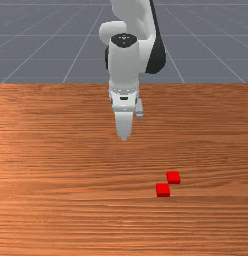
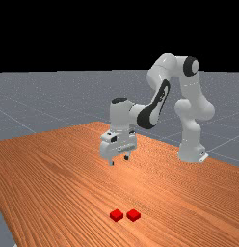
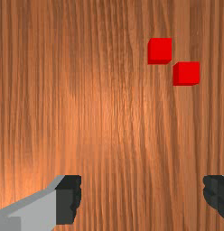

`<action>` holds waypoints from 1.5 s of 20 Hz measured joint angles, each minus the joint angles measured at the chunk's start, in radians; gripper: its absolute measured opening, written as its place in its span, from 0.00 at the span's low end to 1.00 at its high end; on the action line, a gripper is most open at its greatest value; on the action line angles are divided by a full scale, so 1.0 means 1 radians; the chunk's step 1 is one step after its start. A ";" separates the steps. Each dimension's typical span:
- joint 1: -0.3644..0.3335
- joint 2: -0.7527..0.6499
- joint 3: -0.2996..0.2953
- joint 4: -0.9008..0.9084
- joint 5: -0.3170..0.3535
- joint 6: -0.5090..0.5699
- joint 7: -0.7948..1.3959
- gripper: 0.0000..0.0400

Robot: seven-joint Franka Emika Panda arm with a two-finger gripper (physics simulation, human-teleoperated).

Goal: Stack all the cube

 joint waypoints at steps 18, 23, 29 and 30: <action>0.012 0.103 -0.017 0.133 -0.030 -0.043 0.021 0.00; 0.000 0.164 -0.005 0.246 -0.007 -0.136 0.000 0.78; 0.000 0.242 -0.004 0.373 -0.006 -0.194 0.000 0.99; 0.000 0.250 -0.004 0.375 -0.006 -0.190 0.000 0.99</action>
